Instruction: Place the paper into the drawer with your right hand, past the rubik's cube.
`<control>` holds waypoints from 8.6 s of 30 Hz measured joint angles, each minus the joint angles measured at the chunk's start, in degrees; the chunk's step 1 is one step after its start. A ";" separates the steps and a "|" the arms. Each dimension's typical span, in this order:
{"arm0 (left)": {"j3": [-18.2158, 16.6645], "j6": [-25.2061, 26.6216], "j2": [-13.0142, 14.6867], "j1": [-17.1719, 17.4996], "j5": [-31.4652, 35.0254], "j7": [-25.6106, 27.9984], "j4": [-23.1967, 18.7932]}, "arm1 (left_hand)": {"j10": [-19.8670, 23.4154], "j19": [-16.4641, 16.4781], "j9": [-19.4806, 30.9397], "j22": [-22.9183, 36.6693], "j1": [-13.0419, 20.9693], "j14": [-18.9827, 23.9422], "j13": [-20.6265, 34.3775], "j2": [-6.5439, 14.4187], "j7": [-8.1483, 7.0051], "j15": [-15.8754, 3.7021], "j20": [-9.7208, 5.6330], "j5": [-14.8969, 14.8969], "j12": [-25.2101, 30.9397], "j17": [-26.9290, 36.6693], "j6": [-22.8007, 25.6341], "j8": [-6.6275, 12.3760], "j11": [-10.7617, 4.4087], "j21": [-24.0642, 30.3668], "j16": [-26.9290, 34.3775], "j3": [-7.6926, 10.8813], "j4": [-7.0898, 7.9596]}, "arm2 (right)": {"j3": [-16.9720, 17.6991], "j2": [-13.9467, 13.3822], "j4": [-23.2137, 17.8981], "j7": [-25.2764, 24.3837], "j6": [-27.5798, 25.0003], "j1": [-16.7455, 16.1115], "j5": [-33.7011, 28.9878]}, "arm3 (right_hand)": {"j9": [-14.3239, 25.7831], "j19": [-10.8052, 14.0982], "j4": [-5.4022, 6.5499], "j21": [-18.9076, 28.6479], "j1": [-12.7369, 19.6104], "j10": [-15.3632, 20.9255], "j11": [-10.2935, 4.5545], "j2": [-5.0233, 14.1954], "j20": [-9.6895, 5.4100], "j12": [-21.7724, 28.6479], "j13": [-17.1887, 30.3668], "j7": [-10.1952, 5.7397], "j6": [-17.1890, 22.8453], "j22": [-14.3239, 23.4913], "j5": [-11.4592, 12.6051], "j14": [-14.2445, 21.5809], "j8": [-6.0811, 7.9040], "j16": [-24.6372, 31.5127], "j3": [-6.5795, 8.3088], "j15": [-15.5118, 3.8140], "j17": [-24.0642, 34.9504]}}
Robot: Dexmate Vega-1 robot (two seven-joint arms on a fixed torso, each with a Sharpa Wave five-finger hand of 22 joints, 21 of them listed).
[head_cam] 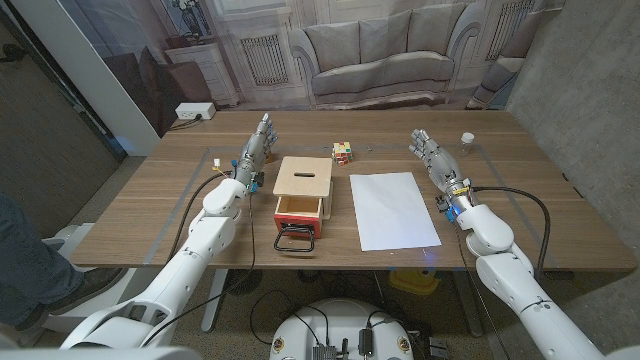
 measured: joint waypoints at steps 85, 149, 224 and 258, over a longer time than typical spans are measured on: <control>2.82 0.77 1.83 3.18 -2.55 1.14 -5.82 | -0.26 -0.69 0.00 0.00 0.76 -0.32 0.00 1.20 0.53 -0.09 0.08 0.03 -0.32 0.00 -0.06 0.01 0.28 0.00 0.06 -0.79 -0.32 | -0.88 -10.24 -13.76 -16.96 1.25 -10.76 -18.87 | -0.12 0.51 -0.77 -2.17 0.82 -0.21 -0.40 0.09 -0.10 0.00 -0.17 -0.39 0.41 0.00 0.00 -0.22 0.25 -0.03 -0.33 -0.20 0.00; 2.30 -2.54 6.86 7.39 -6.23 -2.59 -9.52 | 0.49 -0.69 0.00 0.00 1.82 0.18 -0.01 2.26 0.72 0.41 0.08 0.03 -0.32 0.00 1.18 0.01 0.58 0.00 0.06 -1.14 -0.67 | -5.68 -14.50 -24.22 -27.49 -15.47 -13.76 -35.82 | 0.01 0.93 -1.24 -3.81 1.04 0.00 -0.60 0.31 -0.10 0.00 -0.16 -1.01 -0.21 0.29 0.24 -0.13 0.25 -0.04 -0.81 -0.94 0.00; 1.33 -6.34 7.81 6.87 -8.57 -6.46 -5.82 | 0.79 -0.69 0.00 0.00 2.04 0.18 -0.01 2.48 0.61 0.41 0.08 0.03 -0.32 0.00 1.69 0.01 0.90 0.00 0.06 -2.22 -0.64 | -14.78 -18.26 -31.37 -21.84 -39.77 -10.30 -57.08 | 0.00 2.98 -1.88 -5.11 1.90 0.20 -1.43 0.25 -0.10 0.00 -0.16 -2.75 0.52 0.27 1.36 0.59 0.25 -0.04 -0.96 -2.26 0.00; 1.02 -6.82 8.54 8.64 -8.85 -5.19 -7.81 | 0.78 -0.69 0.00 0.00 2.26 0.18 -0.01 2.69 0.61 0.41 0.08 0.03 -0.32 0.00 1.68 0.01 0.90 0.00 0.06 -2.21 -0.63 | -16.78 -19.34 -32.83 -13.51 -45.52 -9.26 -62.04 | 0.00 3.48 -2.12 -5.89 2.03 0.63 -1.41 0.38 0.00 0.00 -0.16 -2.74 1.96 0.26 1.57 1.12 0.68 -0.04 -1.20 -2.36 0.28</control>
